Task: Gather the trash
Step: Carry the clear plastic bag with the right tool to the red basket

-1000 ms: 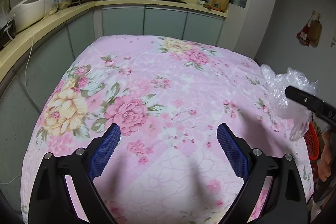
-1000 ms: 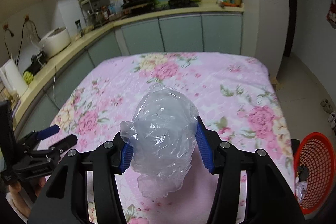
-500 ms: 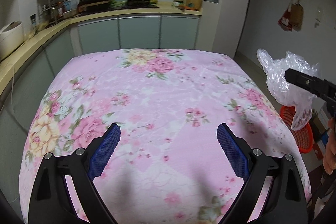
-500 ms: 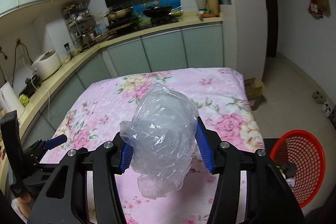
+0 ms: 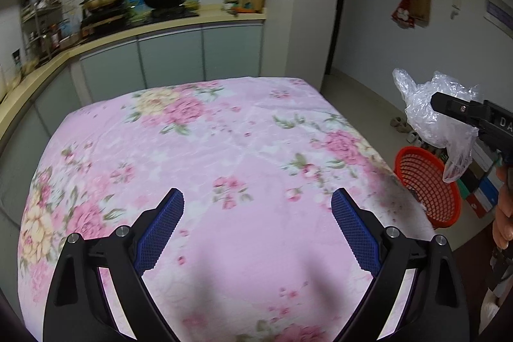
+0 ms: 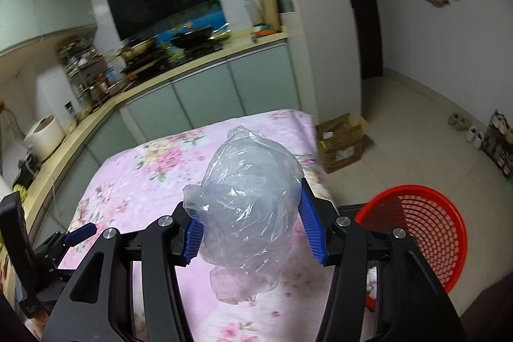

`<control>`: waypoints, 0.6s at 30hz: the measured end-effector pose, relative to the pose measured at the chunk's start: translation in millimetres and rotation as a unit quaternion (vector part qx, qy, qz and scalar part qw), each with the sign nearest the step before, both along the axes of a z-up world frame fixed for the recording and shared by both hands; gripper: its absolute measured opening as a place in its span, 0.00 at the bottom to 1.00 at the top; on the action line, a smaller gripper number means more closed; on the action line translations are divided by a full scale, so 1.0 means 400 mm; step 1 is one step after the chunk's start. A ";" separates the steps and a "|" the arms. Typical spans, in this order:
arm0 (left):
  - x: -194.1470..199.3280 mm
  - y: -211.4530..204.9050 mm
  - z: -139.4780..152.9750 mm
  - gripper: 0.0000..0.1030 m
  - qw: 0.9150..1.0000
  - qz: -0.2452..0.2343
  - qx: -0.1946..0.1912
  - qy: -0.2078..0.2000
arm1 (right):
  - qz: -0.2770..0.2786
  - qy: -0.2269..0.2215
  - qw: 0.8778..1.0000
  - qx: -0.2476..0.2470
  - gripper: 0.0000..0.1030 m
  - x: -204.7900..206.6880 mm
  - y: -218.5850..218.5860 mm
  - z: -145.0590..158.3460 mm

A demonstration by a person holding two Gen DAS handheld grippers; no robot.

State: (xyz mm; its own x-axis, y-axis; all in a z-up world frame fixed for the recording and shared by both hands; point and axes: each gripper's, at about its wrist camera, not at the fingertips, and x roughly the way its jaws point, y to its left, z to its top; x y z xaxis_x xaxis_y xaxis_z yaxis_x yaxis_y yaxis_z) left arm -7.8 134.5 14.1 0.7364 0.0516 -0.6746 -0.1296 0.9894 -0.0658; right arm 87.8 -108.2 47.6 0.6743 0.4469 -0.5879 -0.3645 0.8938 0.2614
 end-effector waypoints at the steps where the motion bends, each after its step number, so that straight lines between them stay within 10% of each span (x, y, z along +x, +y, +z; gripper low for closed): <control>1: 0.006 -0.012 0.001 0.87 1.000 -0.005 0.001 0.000 | -0.007 0.001 1.000 0.000 0.50 0.004 -0.013 -0.002; 18: 0.063 -0.130 -0.009 0.87 0.998 -0.058 0.014 0.009 | -0.117 0.009 0.993 -0.002 0.50 0.037 -0.216 -0.025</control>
State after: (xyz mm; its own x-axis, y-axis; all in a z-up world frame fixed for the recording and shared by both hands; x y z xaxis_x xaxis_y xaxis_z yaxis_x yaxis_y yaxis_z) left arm 17.4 82.3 10.6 0.7263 -0.0140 -0.6873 -0.0153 0.9992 -0.0366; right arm 102.5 -194.5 37.7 0.7486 0.2777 -0.6020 -0.1427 0.9543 0.2626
